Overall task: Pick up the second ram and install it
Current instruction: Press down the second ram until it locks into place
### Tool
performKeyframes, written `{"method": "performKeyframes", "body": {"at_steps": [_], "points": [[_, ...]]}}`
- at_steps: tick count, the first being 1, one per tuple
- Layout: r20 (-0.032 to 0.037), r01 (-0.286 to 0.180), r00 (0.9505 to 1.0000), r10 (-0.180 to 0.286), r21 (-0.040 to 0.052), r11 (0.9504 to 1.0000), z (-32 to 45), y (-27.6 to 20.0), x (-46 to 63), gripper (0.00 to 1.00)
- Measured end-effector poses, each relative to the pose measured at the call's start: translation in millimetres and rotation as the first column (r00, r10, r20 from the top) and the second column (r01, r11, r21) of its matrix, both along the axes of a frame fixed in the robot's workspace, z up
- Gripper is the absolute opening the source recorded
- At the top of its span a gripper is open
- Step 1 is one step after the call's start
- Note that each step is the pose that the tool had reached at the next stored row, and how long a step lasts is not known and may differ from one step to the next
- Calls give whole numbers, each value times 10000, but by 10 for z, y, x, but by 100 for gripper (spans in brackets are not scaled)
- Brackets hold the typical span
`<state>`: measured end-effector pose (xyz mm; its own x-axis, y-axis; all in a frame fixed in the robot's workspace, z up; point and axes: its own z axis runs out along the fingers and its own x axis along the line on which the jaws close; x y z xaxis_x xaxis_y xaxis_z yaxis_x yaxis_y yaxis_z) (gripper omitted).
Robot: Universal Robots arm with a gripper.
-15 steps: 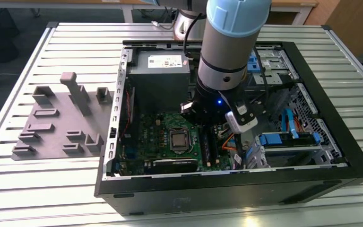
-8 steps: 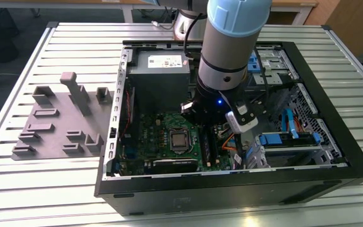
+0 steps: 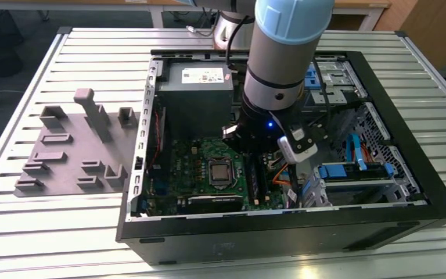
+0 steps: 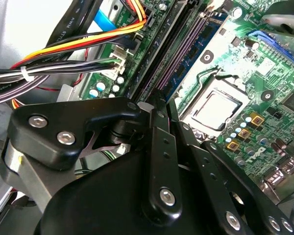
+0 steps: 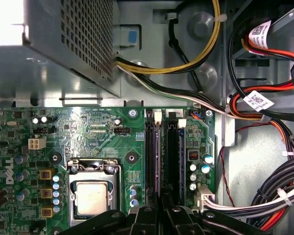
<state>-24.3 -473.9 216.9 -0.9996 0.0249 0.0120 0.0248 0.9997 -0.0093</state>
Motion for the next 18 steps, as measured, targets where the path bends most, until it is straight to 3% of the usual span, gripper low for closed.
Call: {"method": "performKeyframes", "body": {"at_steps": [18], "points": [[-1, 2, 10000, -2, 16, 10000, -32, 4, 12, 14]]}}
